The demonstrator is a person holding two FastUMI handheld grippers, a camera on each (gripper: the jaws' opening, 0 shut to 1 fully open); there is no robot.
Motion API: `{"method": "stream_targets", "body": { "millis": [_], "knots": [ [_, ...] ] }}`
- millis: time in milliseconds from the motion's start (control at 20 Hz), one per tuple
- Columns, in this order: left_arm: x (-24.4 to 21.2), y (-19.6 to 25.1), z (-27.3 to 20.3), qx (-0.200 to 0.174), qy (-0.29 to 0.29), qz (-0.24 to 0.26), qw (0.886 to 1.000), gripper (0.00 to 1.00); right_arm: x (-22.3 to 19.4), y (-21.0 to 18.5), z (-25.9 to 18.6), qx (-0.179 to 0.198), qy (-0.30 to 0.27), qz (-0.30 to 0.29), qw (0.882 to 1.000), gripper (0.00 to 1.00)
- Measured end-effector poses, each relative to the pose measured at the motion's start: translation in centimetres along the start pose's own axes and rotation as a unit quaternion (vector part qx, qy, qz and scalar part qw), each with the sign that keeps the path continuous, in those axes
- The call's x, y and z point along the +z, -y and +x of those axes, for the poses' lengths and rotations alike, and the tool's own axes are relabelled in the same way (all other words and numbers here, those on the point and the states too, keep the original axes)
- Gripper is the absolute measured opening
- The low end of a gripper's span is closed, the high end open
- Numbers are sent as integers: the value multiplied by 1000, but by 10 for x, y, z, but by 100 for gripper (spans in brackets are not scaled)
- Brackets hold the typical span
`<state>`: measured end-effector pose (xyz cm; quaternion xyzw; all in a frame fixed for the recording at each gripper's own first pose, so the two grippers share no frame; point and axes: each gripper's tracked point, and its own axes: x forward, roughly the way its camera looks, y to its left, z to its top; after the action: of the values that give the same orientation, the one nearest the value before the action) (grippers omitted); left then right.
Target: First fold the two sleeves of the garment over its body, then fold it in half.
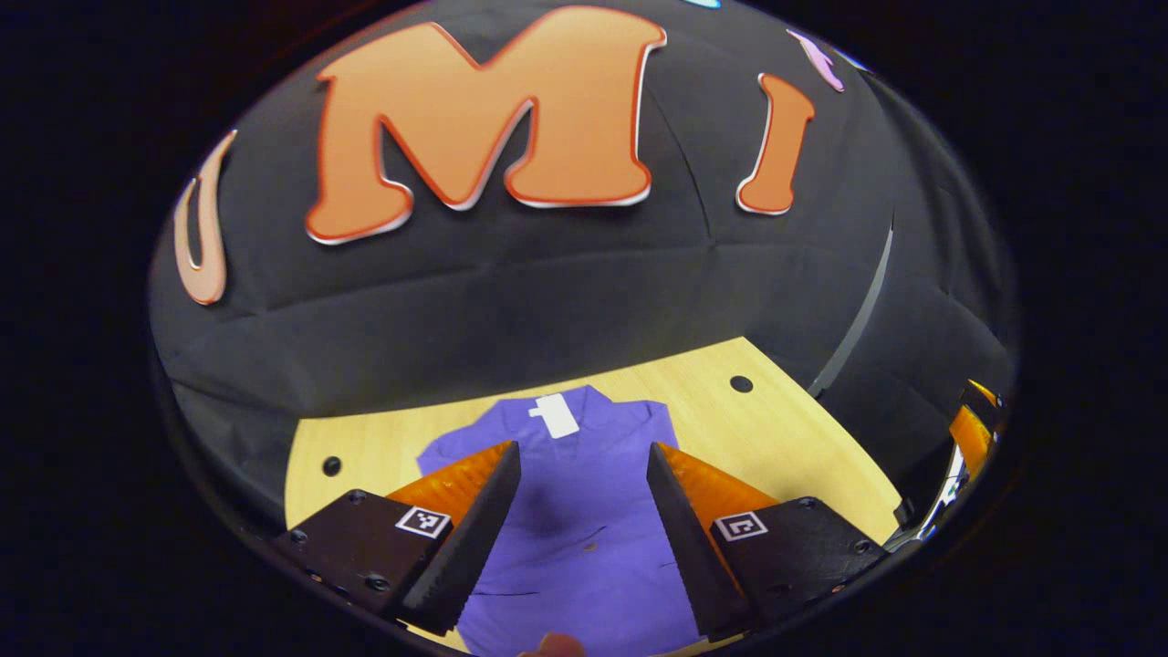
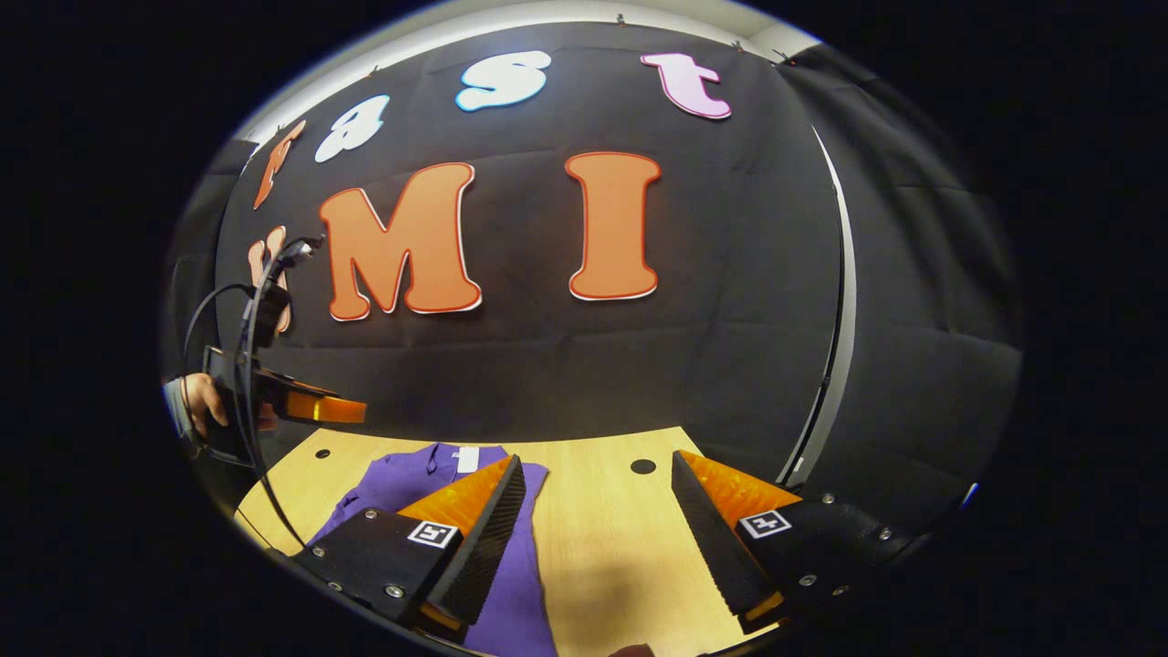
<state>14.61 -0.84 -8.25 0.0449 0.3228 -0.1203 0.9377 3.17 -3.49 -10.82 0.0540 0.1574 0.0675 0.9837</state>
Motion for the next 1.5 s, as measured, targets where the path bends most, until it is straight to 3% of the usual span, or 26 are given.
{"method": "stream_targets", "body": {
  "millis": [100, 200, 500, 700, 750, 950, 1100, 1400, 1500],
  "knots": [
    [-7, -18, -30, 12, 21, 4, 1000, 90, -4, -19, -7, 1, -6, -4, 1000, 96],
    [-17, -42, -56, 33, 44, 14, 998, 97, -13, -36, -13, 2, -15, -12, 1000, 96],
    [-54, -90, -124, 90, 110, 27, 990, 96, -25, -76, -32, 5, -18, -44, 999, 96],
    [-95, -107, -148, 98, 119, -7, 988, 96, -39, -93, -38, -1, -35, -45, 998, 100],
    [-111, -112, -149, 96, 100, -10, 990, 96, -48, -98, -37, -3, -47, -41, 998, 96],
    [-169, -125, -143, 80, 28, -11, 996, 96, -102, -103, -42, 5, -141, -14, 990, 97],
    [-200, -134, -138, 81, -11, -3, 997, 96, -133, -101, -45, 0, -193, -26, 981, 97],
    [-267, -133, -120, 87, -107, -29, 990, 97, -204, -89, -45, 16, -299, -14, 954, 97],
    [-288, -133, -114, 85, -138, -50, 985, 96, -228, -82, -45, 21, -342, -11, 939, 97]
  ]
}}
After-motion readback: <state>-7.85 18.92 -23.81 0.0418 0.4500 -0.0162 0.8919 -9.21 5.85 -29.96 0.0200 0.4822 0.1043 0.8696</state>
